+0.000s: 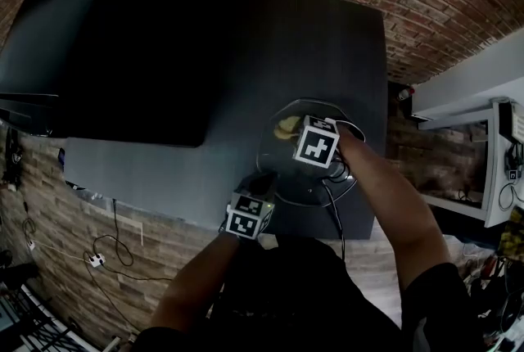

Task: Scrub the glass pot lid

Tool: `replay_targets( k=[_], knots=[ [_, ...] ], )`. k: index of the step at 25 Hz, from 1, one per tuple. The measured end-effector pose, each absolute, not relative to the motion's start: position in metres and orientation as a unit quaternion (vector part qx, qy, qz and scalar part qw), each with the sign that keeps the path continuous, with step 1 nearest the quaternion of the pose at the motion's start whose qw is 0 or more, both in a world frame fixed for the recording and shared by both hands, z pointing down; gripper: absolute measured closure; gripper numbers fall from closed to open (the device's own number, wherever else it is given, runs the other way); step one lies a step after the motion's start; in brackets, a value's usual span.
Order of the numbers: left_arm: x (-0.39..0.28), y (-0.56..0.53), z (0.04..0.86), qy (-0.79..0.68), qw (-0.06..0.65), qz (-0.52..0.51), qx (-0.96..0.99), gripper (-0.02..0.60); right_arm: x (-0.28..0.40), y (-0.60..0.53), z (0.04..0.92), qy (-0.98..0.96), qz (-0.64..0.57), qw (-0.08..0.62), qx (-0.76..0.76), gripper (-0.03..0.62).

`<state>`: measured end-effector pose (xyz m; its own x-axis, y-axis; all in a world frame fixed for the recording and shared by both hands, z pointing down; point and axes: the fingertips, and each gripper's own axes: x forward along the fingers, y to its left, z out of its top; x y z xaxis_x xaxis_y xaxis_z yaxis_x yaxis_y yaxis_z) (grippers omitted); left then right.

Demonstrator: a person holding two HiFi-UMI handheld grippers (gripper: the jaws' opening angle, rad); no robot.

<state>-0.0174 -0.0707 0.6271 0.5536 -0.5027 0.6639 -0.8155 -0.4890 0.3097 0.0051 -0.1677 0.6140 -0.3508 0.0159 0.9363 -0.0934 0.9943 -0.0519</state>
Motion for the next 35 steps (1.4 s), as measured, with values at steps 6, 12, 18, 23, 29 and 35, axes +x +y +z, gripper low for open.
replay_targets(
  k=[6, 12, 18, 23, 29, 35],
  knots=[
    [-0.018, -0.07, 0.628, -0.402, 0.309, 0.251, 0.824, 0.551, -0.017, -0.109, 0.61, -0.793, -0.003, 0.596, -0.126, 0.549],
    [-0.018, -0.069, 0.627, -0.406, 0.309, 0.247, 0.824, 0.551, -0.019, -0.092, 0.616, -0.78, -0.017, 0.605, -0.162, 0.549],
    [-0.02, -0.07, 0.627, -0.408, 0.309, 0.247, 0.823, 0.551, -0.016, -0.141, 0.612, -0.827, 0.049, 0.557, -0.055, 0.549],
    [-0.02, -0.071, 0.627, -0.408, 0.31, 0.249, 0.822, 0.551, 0.024, -0.192, 0.614, -0.83, 0.085, 0.548, 0.053, 0.549],
    [-0.022, -0.072, 0.629, -0.408, 0.308, 0.249, 0.823, 0.551, 0.089, -0.221, 0.62, -0.821, 0.14, 0.528, 0.164, 0.549],
    [-0.023, -0.072, 0.631, -0.404, 0.306, 0.251, 0.825, 0.551, 0.149, -0.207, 0.624, -0.806, 0.185, 0.508, 0.242, 0.549]
  ],
)
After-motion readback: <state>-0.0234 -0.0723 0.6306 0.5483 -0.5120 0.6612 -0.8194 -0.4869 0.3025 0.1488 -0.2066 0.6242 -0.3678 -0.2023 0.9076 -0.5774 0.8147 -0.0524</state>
